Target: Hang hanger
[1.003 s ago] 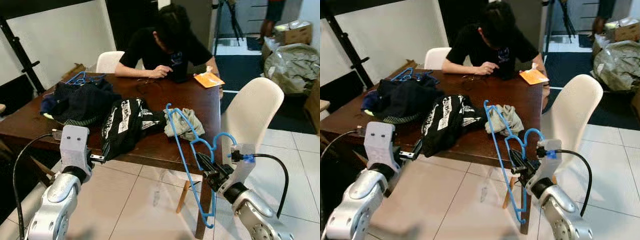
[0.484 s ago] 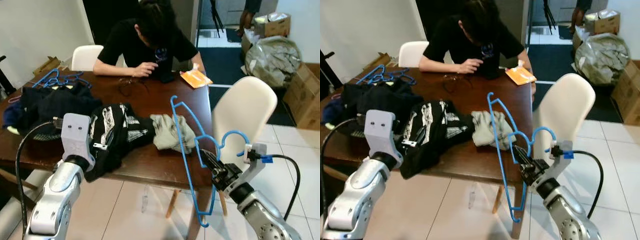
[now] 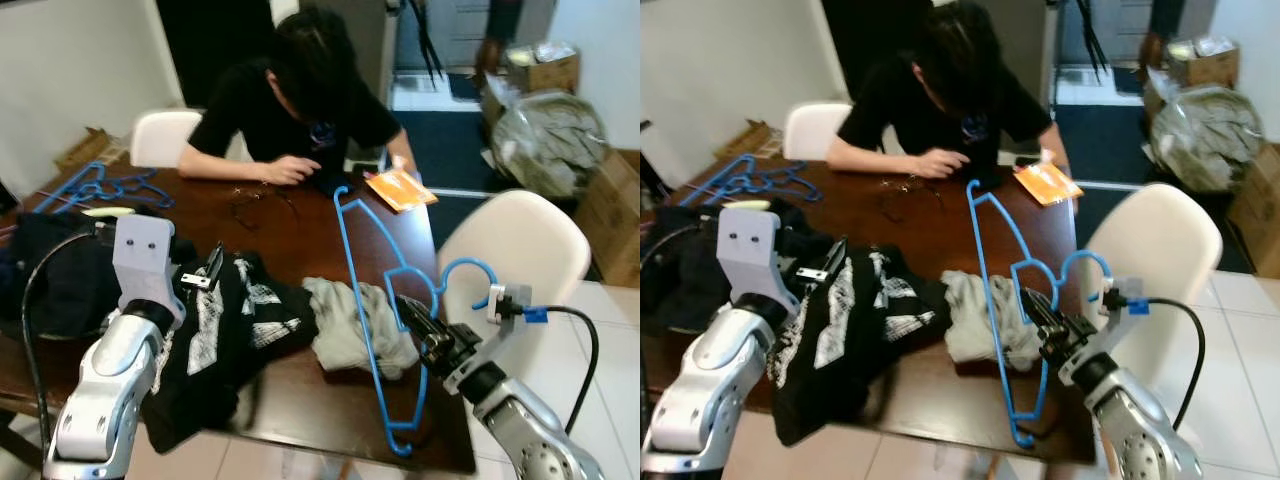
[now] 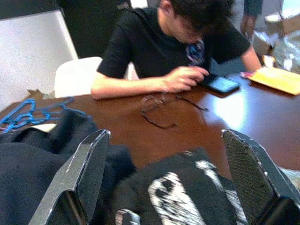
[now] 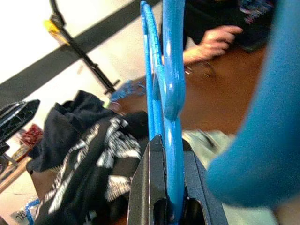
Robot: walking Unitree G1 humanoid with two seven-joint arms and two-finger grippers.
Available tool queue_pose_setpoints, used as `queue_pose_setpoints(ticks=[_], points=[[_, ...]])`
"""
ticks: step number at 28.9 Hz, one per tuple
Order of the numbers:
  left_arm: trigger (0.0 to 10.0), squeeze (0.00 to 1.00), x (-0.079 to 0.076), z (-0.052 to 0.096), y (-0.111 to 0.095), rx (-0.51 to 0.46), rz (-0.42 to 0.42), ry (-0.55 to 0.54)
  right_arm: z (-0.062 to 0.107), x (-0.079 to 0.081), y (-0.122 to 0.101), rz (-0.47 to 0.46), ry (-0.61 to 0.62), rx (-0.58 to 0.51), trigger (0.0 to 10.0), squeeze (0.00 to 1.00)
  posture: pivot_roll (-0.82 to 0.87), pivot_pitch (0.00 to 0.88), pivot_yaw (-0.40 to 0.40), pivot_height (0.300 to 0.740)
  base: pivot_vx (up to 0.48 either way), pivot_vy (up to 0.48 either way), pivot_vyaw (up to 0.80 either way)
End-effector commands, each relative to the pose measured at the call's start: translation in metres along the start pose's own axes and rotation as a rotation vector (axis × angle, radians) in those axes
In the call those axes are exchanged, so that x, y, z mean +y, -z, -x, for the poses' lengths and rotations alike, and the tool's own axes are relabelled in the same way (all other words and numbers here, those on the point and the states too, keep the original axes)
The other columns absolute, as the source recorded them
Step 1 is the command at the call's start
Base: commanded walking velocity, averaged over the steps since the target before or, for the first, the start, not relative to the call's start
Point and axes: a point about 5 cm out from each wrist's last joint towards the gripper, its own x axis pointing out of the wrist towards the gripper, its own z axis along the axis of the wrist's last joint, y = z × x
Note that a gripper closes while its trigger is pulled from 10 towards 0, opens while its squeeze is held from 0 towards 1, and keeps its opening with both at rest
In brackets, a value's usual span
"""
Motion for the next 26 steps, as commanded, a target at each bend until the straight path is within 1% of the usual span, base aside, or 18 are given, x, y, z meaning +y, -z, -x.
queue_pose_setpoints(ticks=[1,3,4,5,6,7,8,11,12,16,19,21,25,26], points=[[10.0,0.0,0.002,0.0,0.001,0.005,-0.008,-0.006,0.002,0.0,0.004,-0.017,0.003,0.018,10.0,0.0,-0.01,0.0,0.068,0.74,0.36,0.0,0.0],[10.0,0.0,0.003,0.0,0.001,0.006,-0.009,-0.014,0.002,0.0,0.004,-0.018,0.003,0.02,10.0,0.0,-0.01,0.0,0.068,0.74,0.334,0.0,0.0],[10.0,0.0,0.008,0.001,0.005,0.034,-0.023,-0.067,0.002,-0.001,0.004,-0.017,0.004,0.025,10.0,0.0,0.0,0.0,0.065,0.74,0.0,0.0,0.0],[10.0,0.0,0.008,0.001,0.005,0.034,-0.023,-0.067,0.002,-0.001,0.004,-0.017,0.004,0.025,10.0,0.0,0.0,0.0,0.065,0.74,0.0,0.0,0.0],[10.0,0.0,0.014,0.003,0.01,0.069,-0.028,-0.129,0.002,-0.001,0.004,-0.001,0.005,0.037,10.0,0.0,0.0,0.0,0.065,0.74,0.0,0.0,0.0],[10.0,0.0,0.017,0.004,0.012,0.081,-0.026,-0.151,0.002,-0.001,0.004,0.011,0.005,0.044,10.0,0.0,0.0,0.0,0.065,0.74,0.0,0.0,0.0],[10.0,0.0,0.02,0.005,0.016,0.105,-0.027,-0.181,0.001,0.0,0.005,0.026,0.008,0.054,10.0,0.0,0.0,0.0,0.064,0.74,0.0,0.0,0.56],[10.0,0.0,0.023,0.007,0.021,0.131,-0.03,-0.21,0.001,0.0,0.006,0.04,0.011,0.063,10.0,0.0,0.0,0.0,0.064,0.74,0.0,0.0,0.56],[10.0,0.0,0.026,0.009,0.024,0.147,-0.016,-0.235,0.001,0.0,0.006,0.036,0.01,0.059,10.0,0.0,0.0,0.0,0.064,0.74,0.0,0.0,0.8],[10.0,0.0,0.029,0.011,0.026,0.161,0.001,-0.264,0.001,0.0,0.005,0.028,0.008,0.052,10.0,0.0,0.0,0.0,0.062,0.74,0.0,0.0,0.8],[10.0,0.0,0.034,0.012,0.026,0.162,-0.003,-0.294,0.002,0.0,0.004,0.013,0.012,0.048,10.0,0.0,0.0,0.0,0.061,0.74,0.0,0.0,0.0],[10.0,0.0,0.034,0.012,0.026,0.162,-0.003,-0.294,0.002,0.0,0.004,0.013,0.012,0.048,10.0,0.0,0.0,0.0,0.061,0.74,0.0,0.0,0.0],[10.0,0.0,0.045,0.013,0.029,0.178,-0.015,-0.34,0.002,-0.001,0.004,0.014,0.018,0.052,10.0,0.0,0.0,0.0,0.059,0.74,0.0,0.0,0.0],[10.0,0.0,0.045,0.013,0.029,0.178,-0.015,-0.34,0.002,-0.001,0.004,0.014,0.018,0.052,10.0,0.0,0.0,0.0,0.059,0.74,0.0,0.0,0.0]])
